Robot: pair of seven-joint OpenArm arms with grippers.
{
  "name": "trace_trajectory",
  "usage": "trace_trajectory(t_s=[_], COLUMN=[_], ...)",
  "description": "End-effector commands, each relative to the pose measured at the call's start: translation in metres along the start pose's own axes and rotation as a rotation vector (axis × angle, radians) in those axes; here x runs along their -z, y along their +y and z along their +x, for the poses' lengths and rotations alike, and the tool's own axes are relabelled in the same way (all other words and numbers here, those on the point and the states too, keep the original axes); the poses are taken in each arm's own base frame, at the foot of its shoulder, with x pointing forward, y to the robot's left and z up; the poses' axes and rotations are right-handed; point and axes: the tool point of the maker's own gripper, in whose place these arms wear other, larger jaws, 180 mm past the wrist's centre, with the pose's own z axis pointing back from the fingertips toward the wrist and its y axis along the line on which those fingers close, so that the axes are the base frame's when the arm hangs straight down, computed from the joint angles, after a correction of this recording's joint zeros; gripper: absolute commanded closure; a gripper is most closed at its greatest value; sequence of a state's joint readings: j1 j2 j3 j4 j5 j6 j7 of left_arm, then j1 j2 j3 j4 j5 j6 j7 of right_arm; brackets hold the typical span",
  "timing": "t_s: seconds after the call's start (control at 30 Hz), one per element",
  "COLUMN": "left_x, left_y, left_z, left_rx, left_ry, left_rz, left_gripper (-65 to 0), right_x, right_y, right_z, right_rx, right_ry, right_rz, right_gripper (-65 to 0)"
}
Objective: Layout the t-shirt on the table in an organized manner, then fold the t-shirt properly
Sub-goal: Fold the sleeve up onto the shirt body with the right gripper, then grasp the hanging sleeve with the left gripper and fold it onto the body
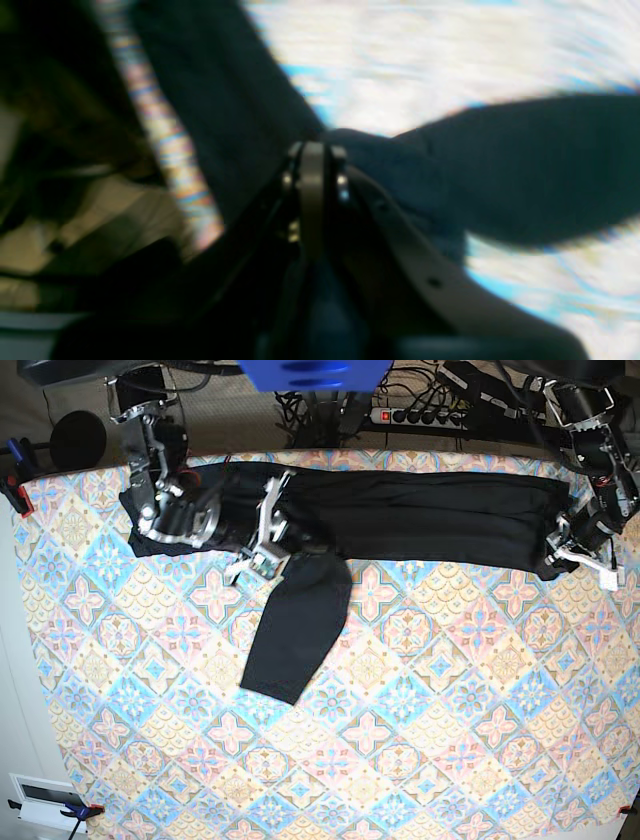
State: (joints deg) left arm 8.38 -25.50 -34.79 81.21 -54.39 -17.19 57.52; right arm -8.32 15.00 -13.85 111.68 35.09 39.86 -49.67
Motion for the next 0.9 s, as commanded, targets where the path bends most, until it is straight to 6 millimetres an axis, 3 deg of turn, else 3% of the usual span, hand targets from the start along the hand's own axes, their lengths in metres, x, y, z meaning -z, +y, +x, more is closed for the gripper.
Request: trace_trajectory(t_s=[0.0,0.23,0.4,0.47,0.73,0.87], left_x=[-0.004,0.015,0.039,0.052,0.093,0.112], left_y=[-0.008,-0.036,-0.078,-0.105,-0.221,-0.260], left_z=[0.023,0.027,0.030,0.026,-0.008,-0.032], left_rx=[0.032,0.071,0.164,0.216,0.440,0.528], left_ry=[-0.054,-0.044,0.000,0.032,0.168,0.206], left_rz=[-0.020,-0.072,-0.140,-0.191,-0.395,-0.416], left_gripper=[-21.7,-21.7,-21.7,-21.9,-22.1,-22.1], right_x=[-0.003,0.012,0.015,0.017,0.000,-0.012], right_y=[0.006,0.046,0.048,0.049,0.005,-0.019], right_z=[0.007,-0.028,-0.076,-0.080,-0.063,-0.056], right_rx=[-0.025,-0.126,-0.301,-0.332,-0.292,-0.270], right_ry=[-0.022,0.132,0.394,0.415,0.356,0.334], right_rz=[0.023,0.137,0.100,0.096,-0.048,-0.128], right_gripper=[0.0,-0.3,-12.8,-17.0,-18.1,-18.1])
